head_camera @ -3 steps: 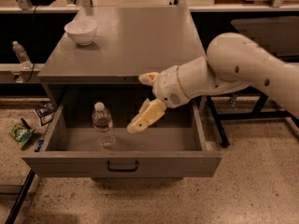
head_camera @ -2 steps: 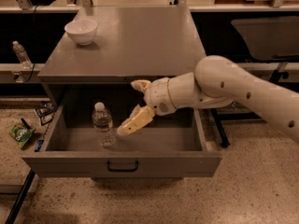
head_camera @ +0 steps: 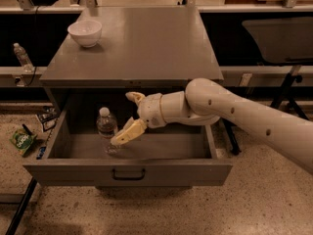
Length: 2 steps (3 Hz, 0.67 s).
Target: Pick water bottle from top drawer and place on counter
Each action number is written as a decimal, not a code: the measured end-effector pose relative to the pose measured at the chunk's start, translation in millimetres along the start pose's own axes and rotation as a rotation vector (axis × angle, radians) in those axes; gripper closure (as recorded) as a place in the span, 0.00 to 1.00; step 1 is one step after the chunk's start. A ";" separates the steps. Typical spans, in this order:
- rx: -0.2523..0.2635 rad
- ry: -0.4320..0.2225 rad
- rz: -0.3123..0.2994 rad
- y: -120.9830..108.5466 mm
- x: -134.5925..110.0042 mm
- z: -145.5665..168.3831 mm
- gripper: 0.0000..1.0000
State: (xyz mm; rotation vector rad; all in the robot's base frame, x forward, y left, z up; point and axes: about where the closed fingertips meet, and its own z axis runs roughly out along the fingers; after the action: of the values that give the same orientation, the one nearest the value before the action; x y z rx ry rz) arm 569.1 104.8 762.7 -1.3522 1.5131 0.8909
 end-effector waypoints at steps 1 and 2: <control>-0.029 -0.024 -0.022 -6.8 11.4 25.0 0.00; -0.059 -0.058 -0.024 -13.3 22.0 51.5 0.23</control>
Offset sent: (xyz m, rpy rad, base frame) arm 0.0298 0.0468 -0.0503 0.0731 -0.0177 0.0781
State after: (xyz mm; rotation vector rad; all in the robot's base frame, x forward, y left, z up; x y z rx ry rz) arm 589.9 143.0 725.1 -1.3720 1.4332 0.9580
